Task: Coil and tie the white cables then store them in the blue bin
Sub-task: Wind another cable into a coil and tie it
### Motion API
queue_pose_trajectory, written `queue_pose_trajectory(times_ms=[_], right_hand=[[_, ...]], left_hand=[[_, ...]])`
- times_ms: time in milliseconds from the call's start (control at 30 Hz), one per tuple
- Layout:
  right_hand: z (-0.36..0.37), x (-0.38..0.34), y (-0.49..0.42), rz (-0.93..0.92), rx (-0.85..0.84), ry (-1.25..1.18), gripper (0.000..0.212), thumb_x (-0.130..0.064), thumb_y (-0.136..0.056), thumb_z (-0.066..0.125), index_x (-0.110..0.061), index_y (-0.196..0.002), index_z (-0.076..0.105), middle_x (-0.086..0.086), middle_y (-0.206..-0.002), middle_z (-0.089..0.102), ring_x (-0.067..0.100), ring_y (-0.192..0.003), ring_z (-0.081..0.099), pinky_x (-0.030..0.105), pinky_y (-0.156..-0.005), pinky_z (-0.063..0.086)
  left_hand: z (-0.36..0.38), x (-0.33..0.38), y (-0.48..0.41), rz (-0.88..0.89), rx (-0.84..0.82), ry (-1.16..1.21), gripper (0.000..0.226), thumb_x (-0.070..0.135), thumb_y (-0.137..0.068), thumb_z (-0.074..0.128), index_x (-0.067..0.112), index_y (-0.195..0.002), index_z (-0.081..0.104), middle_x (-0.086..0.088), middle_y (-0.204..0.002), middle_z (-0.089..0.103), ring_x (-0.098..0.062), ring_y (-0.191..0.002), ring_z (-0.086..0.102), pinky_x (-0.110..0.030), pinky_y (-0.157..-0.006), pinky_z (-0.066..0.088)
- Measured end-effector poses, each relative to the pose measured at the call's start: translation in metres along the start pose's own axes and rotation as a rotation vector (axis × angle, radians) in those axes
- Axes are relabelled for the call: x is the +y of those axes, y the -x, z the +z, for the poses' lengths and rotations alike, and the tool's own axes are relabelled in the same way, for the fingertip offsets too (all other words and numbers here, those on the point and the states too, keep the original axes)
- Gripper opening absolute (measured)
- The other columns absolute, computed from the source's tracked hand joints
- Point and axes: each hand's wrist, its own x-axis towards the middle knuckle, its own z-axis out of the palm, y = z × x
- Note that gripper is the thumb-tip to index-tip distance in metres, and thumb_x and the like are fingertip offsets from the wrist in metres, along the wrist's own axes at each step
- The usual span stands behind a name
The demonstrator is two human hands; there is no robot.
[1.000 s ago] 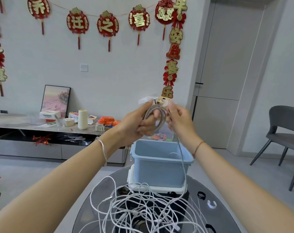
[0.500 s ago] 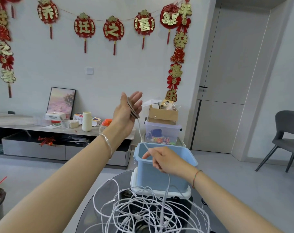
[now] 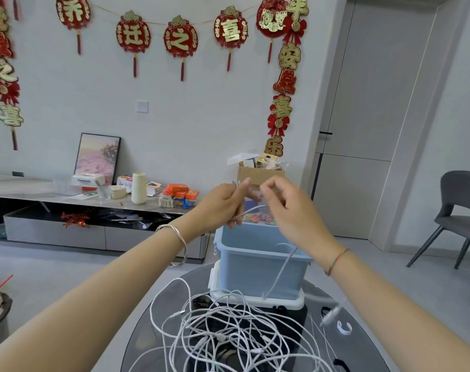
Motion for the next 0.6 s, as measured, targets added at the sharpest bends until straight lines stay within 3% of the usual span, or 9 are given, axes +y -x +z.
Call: queue_pose_trajectory(times_ms=[167, 267, 333, 433, 600], right_hand=[[-0.004, 0.01, -0.012, -0.059, 0.124, -0.051, 0.028, -0.037, -0.099, 0.04, -0.029, -0.073, 0.046, -0.004, -0.053, 0.047, 0.028, -0.053, 0.049, 0.042, -0.055, 0.043], [-0.001, 0.011, -0.017, -0.058, 0.16, -0.185, 0.035, -0.031, -0.101, 0.038, -0.015, -0.071, 0.047, 0.0, -0.056, 0.041, 0.017, -0.054, 0.039, 0.033, -0.056, 0.037], [0.001, 0.012, -0.017, -0.021, 0.149, -0.268, 0.04, -0.026, -0.102, 0.037, -0.008, -0.068, 0.048, 0.001, -0.057, 0.041, 0.009, -0.054, 0.038, 0.02, -0.055, 0.036], [0.005, 0.02, -0.014, 0.117, 0.088, -0.448, 0.048, -0.03, -0.103, 0.034, -0.014, -0.059, 0.047, -0.009, -0.047, 0.038, 0.004, -0.045, 0.035, 0.015, -0.049, 0.033], [0.014, 0.035, -0.007, 0.293, -0.045, -0.62, 0.049, -0.038, -0.101, 0.032, -0.009, -0.067, 0.053, 0.001, -0.047, 0.036, 0.01, -0.04, 0.031, 0.019, -0.045, 0.029]], left_hand=[[0.008, 0.018, 0.015, -0.054, -0.334, 0.143, 0.068, 0.043, -0.103, 0.014, 0.006, -0.08, 0.067, 0.007, -0.042, 0.029, -0.006, -0.037, 0.025, -0.017, -0.04, 0.027], [0.009, 0.025, 0.017, -0.069, -0.466, 0.359, 0.057, 0.045, -0.099, 0.023, 0.007, -0.071, 0.055, 0.008, -0.039, 0.024, -0.006, -0.036, 0.018, -0.017, -0.038, 0.02], [0.007, 0.026, 0.015, -0.06, -0.533, 0.564, 0.052, 0.042, -0.097, 0.027, 0.012, -0.063, 0.053, 0.01, -0.034, 0.024, -0.004, -0.032, 0.016, -0.018, -0.037, 0.015], [-0.001, 0.027, 0.009, -0.074, -0.502, 0.873, 0.056, 0.039, -0.099, 0.027, 0.019, -0.055, 0.056, 0.012, -0.032, 0.027, -0.001, -0.026, 0.02, -0.018, -0.034, 0.016], [-0.014, 0.03, -0.003, -0.069, -0.271, 1.24, 0.051, 0.039, -0.1, 0.029, 0.014, -0.065, 0.055, 0.007, -0.031, 0.029, -0.003, -0.024, 0.026, -0.015, -0.034, 0.018]])
